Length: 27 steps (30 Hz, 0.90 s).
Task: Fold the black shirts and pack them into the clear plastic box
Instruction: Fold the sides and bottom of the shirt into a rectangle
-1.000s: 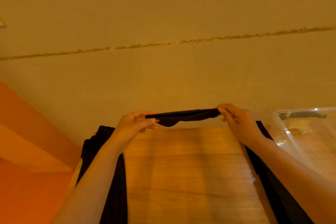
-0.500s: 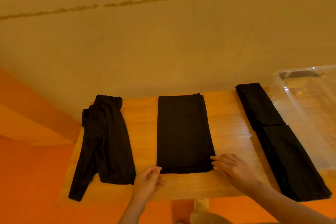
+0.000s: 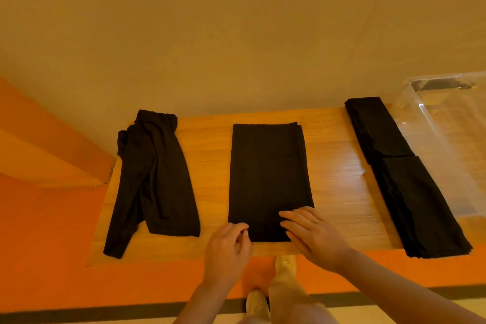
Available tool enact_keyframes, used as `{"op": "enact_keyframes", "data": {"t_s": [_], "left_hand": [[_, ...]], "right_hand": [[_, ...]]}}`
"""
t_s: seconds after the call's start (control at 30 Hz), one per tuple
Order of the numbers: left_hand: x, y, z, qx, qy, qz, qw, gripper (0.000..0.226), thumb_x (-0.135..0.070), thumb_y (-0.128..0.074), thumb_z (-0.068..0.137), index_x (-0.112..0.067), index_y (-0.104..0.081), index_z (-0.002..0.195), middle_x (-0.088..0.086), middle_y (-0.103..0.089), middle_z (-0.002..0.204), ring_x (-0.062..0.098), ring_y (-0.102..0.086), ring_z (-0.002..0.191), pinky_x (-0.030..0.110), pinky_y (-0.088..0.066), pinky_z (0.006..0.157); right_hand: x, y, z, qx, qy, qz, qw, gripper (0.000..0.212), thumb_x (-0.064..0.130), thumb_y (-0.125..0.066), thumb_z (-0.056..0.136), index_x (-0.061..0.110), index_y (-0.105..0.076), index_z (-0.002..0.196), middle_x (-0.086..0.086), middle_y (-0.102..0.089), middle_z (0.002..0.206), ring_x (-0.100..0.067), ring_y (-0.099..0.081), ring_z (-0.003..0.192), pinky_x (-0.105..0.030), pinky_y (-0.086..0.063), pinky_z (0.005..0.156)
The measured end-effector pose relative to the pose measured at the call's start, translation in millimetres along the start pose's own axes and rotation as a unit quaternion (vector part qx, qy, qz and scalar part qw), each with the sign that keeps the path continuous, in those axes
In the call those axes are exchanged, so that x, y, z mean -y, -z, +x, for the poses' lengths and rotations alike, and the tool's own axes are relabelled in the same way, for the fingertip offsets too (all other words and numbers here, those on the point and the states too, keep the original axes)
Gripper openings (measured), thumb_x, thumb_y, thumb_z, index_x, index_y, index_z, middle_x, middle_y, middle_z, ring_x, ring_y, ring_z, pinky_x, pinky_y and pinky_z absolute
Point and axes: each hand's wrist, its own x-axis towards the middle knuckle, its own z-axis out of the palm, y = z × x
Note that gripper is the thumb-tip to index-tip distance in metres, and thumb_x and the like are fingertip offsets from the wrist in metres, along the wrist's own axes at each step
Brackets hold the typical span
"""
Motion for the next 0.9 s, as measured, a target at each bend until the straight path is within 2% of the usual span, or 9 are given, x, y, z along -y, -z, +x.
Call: {"op": "enact_keyframes", "data": {"t_s": [0.07,0.13,0.2,0.27,0.4,0.6,0.7,0.8,0.9], "left_hand": [[-4.3,-16.8,20.1,-0.018,-0.091,0.062,0.994,0.036,-0.033,-0.042,0.096,-0.019,-0.063,0.123,-0.004,-0.062,0.12,0.011,-0.058,0.112,0.028,-0.051,0.092],[0.6,-30.8,41.0,0.028,-0.1,0.126,0.987,0.047,-0.035,-0.032,0.098,-0.017,-0.049,0.138,0.0,-0.047,0.145,0.018,-0.043,0.134,0.037,-0.039,0.108],[14.6,-40.2,48.3,0.076,-0.111,0.192,0.972,0.052,-0.038,-0.022,0.101,-0.015,-0.039,0.144,0.003,-0.033,0.153,0.019,-0.032,0.142,0.04,-0.029,0.116],[30.6,-40.6,43.4,0.114,-0.135,0.231,0.957,0.056,-0.043,-0.014,0.103,-0.015,-0.03,0.149,0.004,-0.026,0.157,0.018,-0.02,0.146,0.042,-0.02,0.116],[47.2,-28.5,32.0,0.128,-0.137,0.26,0.947,0.063,-0.052,-0.021,0.1,-0.018,-0.018,0.153,0.002,-0.013,0.161,0.018,-0.006,0.149,0.041,-0.012,0.116],[52.1,-21.1,22.1,0.148,-0.136,0.256,0.945,0.065,-0.056,-0.018,0.1,-0.017,-0.018,0.153,0.003,-0.013,0.161,0.018,-0.006,0.149,0.044,-0.017,0.115],[44.4,-22.3,15.5,0.14,-0.119,0.236,0.954,0.065,-0.056,-0.018,0.101,-0.019,-0.018,0.153,0.001,-0.011,0.162,0.018,-0.007,0.149,0.047,-0.012,0.114],[27.5,-23.8,33.0,0.114,-0.12,0.195,0.967,0.059,-0.051,-0.015,0.102,-0.021,-0.017,0.153,-0.002,-0.009,0.162,0.014,-0.003,0.149,0.044,-0.005,0.115],[-1.6,-36.3,82.1,0.074,-0.11,0.186,0.974,0.055,-0.042,-0.018,0.103,-0.017,-0.023,0.152,0.001,-0.015,0.161,0.015,-0.008,0.148,0.041,-0.005,0.118]], "right_hand": [[9.1,-14.6,24.8,0.031,-0.008,-0.023,0.999,0.04,0.035,-0.035,0.1,0.024,-0.056,0.131,0.004,-0.048,0.144,-0.012,-0.045,0.132,-0.036,-0.034,0.112],[9.7,-31.7,39.0,0.084,-0.007,-0.065,0.994,0.048,0.039,-0.029,0.101,0.021,-0.042,0.143,0.001,-0.036,0.152,-0.015,-0.031,0.141,-0.039,-0.021,0.114],[2.2,-42.8,38.0,0.128,-0.005,-0.091,0.988,0.053,0.044,-0.024,0.102,0.022,-0.03,0.149,0.0,-0.028,0.156,-0.017,-0.021,0.145,-0.041,-0.014,0.114],[-8.4,-41.5,27.9,0.146,-0.004,-0.094,0.985,0.054,0.047,-0.022,0.102,0.026,-0.023,0.152,0.002,-0.02,0.159,-0.017,-0.014,0.147,-0.043,-0.011,0.115],[-32.3,-26.4,1.3,0.156,0.002,-0.11,0.982,0.056,0.05,-0.024,0.102,0.027,-0.018,0.153,0.003,-0.013,0.161,-0.017,-0.007,0.149,-0.043,-0.009,0.117],[-46.9,-11.8,-23.3,0.161,-0.026,-0.109,0.981,0.06,0.05,-0.023,0.102,0.018,-0.019,0.153,-0.001,-0.016,0.16,-0.016,-0.006,0.149,-0.041,-0.013,0.116],[-49.1,-5.6,-26.3,0.162,-0.028,-0.096,0.982,0.059,0.048,-0.021,0.103,0.017,-0.02,0.153,-0.001,-0.017,0.16,-0.015,-0.006,0.149,-0.04,-0.01,0.116],[-46.9,2.6,2.5,0.133,-0.03,-0.068,0.988,0.056,0.043,-0.023,0.104,0.014,-0.022,0.152,-0.003,-0.016,0.16,-0.016,-0.007,0.149,-0.04,-0.008,0.118],[-35.2,-4.1,62.7,0.092,-0.099,-0.04,0.99,0.056,0.037,-0.025,0.101,0.013,-0.021,0.152,-0.004,-0.014,0.16,-0.017,-0.008,0.148,-0.039,-0.011,0.119]]}}
